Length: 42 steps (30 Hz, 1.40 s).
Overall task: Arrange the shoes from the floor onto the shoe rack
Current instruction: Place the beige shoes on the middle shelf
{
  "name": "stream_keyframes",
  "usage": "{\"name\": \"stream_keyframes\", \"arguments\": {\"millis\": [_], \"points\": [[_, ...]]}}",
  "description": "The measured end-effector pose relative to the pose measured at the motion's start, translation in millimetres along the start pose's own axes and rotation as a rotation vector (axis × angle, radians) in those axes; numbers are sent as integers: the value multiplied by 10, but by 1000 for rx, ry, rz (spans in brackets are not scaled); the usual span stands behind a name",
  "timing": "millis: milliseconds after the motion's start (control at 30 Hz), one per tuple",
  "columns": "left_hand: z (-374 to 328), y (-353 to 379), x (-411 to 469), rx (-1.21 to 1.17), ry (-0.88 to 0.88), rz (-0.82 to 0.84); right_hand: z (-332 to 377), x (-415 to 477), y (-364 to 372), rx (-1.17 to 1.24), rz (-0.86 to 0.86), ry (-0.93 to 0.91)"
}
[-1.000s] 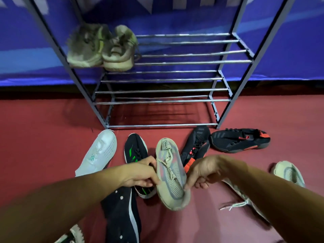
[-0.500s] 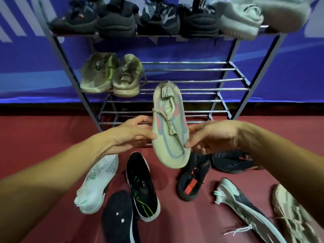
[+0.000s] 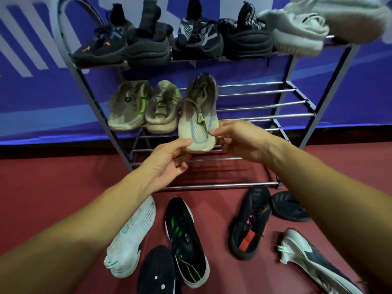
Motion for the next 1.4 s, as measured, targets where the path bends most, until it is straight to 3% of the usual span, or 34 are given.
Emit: {"name": "stream_keyframes", "arguments": {"millis": [267,600,867,1033,1133,1233,1400], "points": [[-53,97,204,-105,54,-106,81,143,-156,56,-318,-137],[-108,176,330,-209,146,-232,9,119,-91,63,-354,-92],[-74,174,306,-116,168,-183,0,127,-78,57,-374,-103],[73,50,228,99,237,-239,-88,14,-127,18,-337,-167],[282,-55,264,318,207,-211,-313,-16,-303,-174,-377,-169],[595,-94,388,605,82,-162,-735,-39,-491,-387,-371,-30],[1162,50,666,876,-61,-50,-1526,-315,-947,-596,-369,270]]}}
Point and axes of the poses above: each hand's wrist, its own x-axis towards the middle knuckle, its own y-axis out of the palm, z = x × y, the point moved 6 cm from there along x, towards the middle knuckle, and after that the axes turned 10 degrees about -x, right-handed, at the moved point
